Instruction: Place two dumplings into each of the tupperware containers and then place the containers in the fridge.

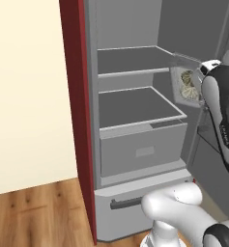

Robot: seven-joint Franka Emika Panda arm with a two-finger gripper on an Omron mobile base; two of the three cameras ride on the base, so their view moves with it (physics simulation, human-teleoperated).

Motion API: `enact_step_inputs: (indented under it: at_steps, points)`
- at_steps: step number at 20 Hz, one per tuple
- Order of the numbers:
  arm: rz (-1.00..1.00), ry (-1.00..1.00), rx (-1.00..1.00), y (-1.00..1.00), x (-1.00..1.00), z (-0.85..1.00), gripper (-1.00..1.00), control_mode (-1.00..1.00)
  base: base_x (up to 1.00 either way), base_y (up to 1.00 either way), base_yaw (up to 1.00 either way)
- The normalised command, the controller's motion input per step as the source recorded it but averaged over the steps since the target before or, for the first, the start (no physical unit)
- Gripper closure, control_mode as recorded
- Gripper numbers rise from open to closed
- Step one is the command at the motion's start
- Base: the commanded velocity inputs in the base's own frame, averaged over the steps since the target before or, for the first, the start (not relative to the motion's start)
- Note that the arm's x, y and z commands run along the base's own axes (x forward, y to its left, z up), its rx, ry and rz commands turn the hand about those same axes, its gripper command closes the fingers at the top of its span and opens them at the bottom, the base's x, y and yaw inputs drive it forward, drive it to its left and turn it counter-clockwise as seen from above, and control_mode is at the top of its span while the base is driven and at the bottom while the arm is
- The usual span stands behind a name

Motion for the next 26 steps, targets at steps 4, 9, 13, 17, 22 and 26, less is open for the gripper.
enact_step_inputs:
  at_steps: [4, 9, 13, 17, 22, 26]
  points:
    - [0.05, 0.00, 0.00, 0.01, 0.88, 0.21, 1.00, -1.00, 0.00, 0.00, 0.00]
    - [0.06, 0.00, 0.00, 0.05, 1.00, 0.04, 1.00, -1.00, 0.00, 0.00, 0.00]
    - [0.01, -0.01, 0.01, 0.01, 0.90, 0.13, 1.00, -1.00, 0.00, 0.00, 0.00]
    - [0.00, -0.06, 0.05, 0.00, 0.66, 0.20, 1.00, -1.00, 0.00, 0.00, 0.00]
    - [0.01, -0.01, 0.01, 0.00, 0.85, 0.03, 1.00, -1.00, 0.00, 0.00, 0.00]
    - [0.01, 0.00, 0.00, 0.05, 0.84, 0.00, 1.00, -1.00, 0.00, 0.00, 0.00]
